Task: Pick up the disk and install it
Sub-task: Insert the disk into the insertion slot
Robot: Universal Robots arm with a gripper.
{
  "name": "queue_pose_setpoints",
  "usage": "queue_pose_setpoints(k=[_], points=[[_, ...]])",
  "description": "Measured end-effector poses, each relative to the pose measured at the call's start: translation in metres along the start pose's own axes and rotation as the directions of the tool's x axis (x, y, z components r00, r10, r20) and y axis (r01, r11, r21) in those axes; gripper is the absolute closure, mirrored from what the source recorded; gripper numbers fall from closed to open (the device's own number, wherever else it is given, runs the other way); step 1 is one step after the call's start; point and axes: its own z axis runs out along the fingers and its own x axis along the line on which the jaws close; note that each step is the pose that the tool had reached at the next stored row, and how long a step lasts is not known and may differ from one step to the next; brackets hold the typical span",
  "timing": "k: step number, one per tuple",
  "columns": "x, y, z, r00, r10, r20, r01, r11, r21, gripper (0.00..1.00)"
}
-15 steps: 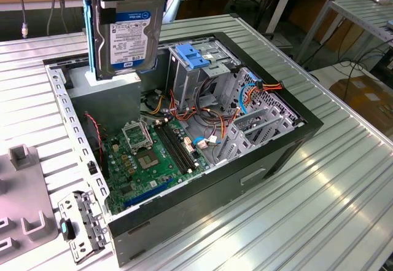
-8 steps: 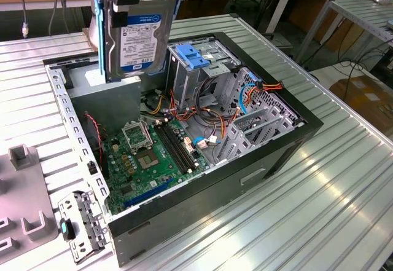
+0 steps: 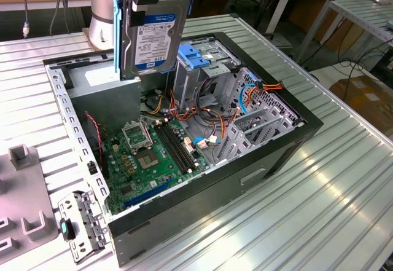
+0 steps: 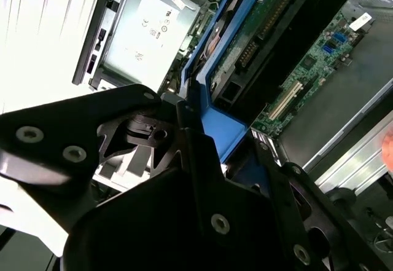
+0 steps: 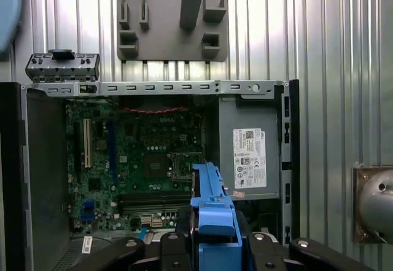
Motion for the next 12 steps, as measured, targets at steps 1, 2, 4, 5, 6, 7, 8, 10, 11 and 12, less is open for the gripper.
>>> queue_pose_setpoints(k=[1, 2, 4, 5, 6, 7, 8, 10, 11, 12], points=[[-0.0001, -0.0003, 0.0, 1.0, 0.0, -0.0001, 0.0, 1.0, 0.0, 0.63], [-0.0001, -0.0005, 0.0, 1.0, 0.0, 0.0, 0.0, 1.0, 0.0, 0.63], [0.0002, -0.0005, 0.0, 1.0, 0.0, 0.0, 0.0, 1.0, 0.0, 0.63], [0.0004, -0.0005, -0.0001, 1.0, 0.0, -0.0001, 0.0, 1.0, 0.0, 0.63], [0.0006, -0.0005, 0.0, 1.0, 0.0, 0.0, 0.0, 1.0, 0.0, 0.63], [0.0009, -0.0005, -0.0001, 1.0, 0.0, -0.0001, 0.0, 1.0, 0.0, 0.63], [0.0014, -0.0005, -0.0001, 1.0, 0.0, -0.0001, 0.0, 1.0, 0.0, 0.63], [0.0022, -0.0006, -0.0002, 1.0, 0.0, 0.0, 0.0, 1.0, 0.0, 0.63], [0.0027, -0.0006, -0.0002, 1.0, 0.0, 0.0, 0.0, 1.0, 0.0, 0.63], [0.0031, -0.0006, -0.0003, 1.0, 0.0, -0.0001, 0.0, 1.0, 0.0, 0.63]])
